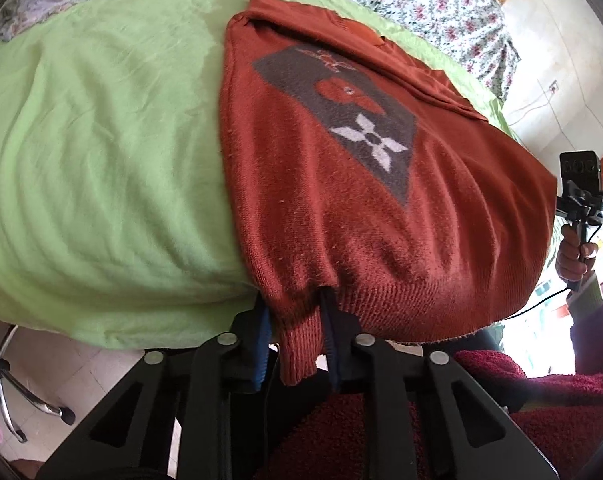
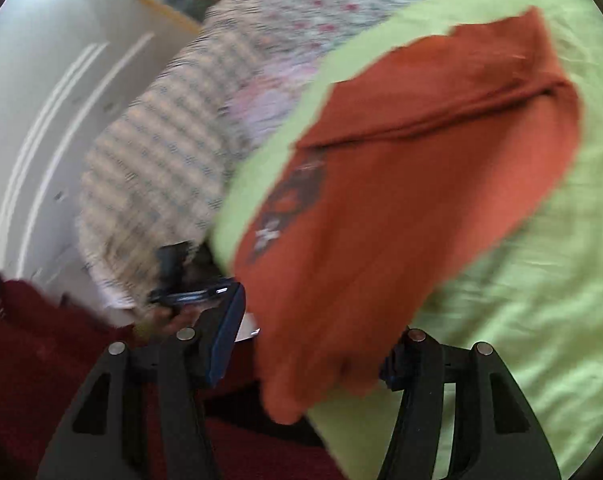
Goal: Fold small clothes
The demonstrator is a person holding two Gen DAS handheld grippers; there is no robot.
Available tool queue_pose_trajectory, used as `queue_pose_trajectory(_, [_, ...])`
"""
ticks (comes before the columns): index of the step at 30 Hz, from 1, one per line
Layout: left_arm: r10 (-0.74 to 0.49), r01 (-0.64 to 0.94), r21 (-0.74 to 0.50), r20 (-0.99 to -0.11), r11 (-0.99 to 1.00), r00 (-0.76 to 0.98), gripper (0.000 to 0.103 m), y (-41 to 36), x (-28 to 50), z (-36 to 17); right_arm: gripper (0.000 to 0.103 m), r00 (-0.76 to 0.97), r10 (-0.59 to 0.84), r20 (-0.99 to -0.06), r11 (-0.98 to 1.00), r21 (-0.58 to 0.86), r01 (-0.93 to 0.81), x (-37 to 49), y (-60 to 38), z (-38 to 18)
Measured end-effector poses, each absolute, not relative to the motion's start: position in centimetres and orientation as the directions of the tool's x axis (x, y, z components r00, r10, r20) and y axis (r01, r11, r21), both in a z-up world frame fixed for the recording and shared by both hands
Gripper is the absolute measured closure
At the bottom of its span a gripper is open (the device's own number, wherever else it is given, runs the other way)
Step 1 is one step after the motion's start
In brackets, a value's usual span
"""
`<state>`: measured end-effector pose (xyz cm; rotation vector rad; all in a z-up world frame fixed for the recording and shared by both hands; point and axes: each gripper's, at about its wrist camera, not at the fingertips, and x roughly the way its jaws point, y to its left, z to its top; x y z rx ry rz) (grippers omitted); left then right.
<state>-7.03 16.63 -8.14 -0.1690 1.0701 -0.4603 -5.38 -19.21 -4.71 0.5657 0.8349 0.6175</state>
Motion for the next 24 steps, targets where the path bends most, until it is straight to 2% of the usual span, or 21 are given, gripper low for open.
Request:
queue_pose_trajectory(4, [-0.461, 0.313, -0.354, -0.789, 0.881, 0.406, 0.093, 16.2, -7.1, -7.7, 0.043, 0.483, 0.759, -0.436, 0.616, 0.721, -0.318, -6.9, -19.2, -4.9])
queue_pose_trajectory(8, [-0.47, 0.333, -0.35, -0.778, 0.876, 0.418, 0.095, 15.8, -7.3, -7.4, 0.044, 0.504, 0.712, -0.488, 0.656, 0.719, -0.231, -7.7, -19.4, -6.5])
queue_pose_trajectory(10, [-0.482, 0.35, -0.351, -0.761, 0.869, 0.434, 0.097, 15.8, -7.6, -6.7, 0.051, 0.535, 0.685, -0.495, 0.676, 0.706, -0.212, -8.4, -19.5, -6.7])
queue_pose_trajectory(12, [-0.497, 0.364, -0.357, -0.744, 0.861, 0.447, 0.097, 16.2, -7.7, -6.0, 0.07, 0.571, 0.645, -0.507, 0.704, 0.685, -0.186, -8.9, -19.2, -6.5])
queue_pose_trajectory(14, [-0.504, 0.371, -0.356, -0.725, 0.858, 0.469, 0.097, 16.3, -7.8, -5.1, 0.086, 0.597, 0.606, -0.525, 0.734, 0.658, -0.167, -9.6, -19.2, -6.1])
queue_pose_trajectory(15, [-0.507, 0.371, -0.358, -0.719, 0.857, 0.476, 0.097, 16.5, -7.7, -4.8, 0.09, 0.614, 0.592, -0.522, 0.74, 0.654, -0.158, -9.8, -19.2, -5.7])
queue_pose_trajectory(18, [-0.537, 0.365, -0.397, -0.679, 0.842, 0.501, 0.098, 17.3, -7.4, -3.8, 0.094, 0.69, 0.558, -0.461, 0.733, 0.664, -0.149, -11.4, -20.5, -3.7])
queue_pose_trajectory(21, [-0.571, 0.348, -0.453, -0.637, 0.821, 0.518, 0.098, 18.1, -6.7, -3.1, 0.094, 0.752, 0.556, -0.353, 0.673, 0.722, -0.159, -12.6, -22.6, -2.7])
queue_pose_trajectory(23, [-0.575, 0.335, -0.468, -0.629, 0.818, 0.523, 0.098, 18.3, -6.2, -3.1, 0.094, 0.754, 0.569, -0.329, 0.628, 0.766, -0.14, -12.5, -23.6, -3.3])
queue_pose_trajectory(24, [-0.573, 0.333, -0.467, -0.632, 0.819, 0.522, 0.098, 18.3, -6.0, -3.2, 0.091, 0.745, 0.578, -0.335, 0.619, 0.774, -0.133, -12.4, -23.7, -3.6])
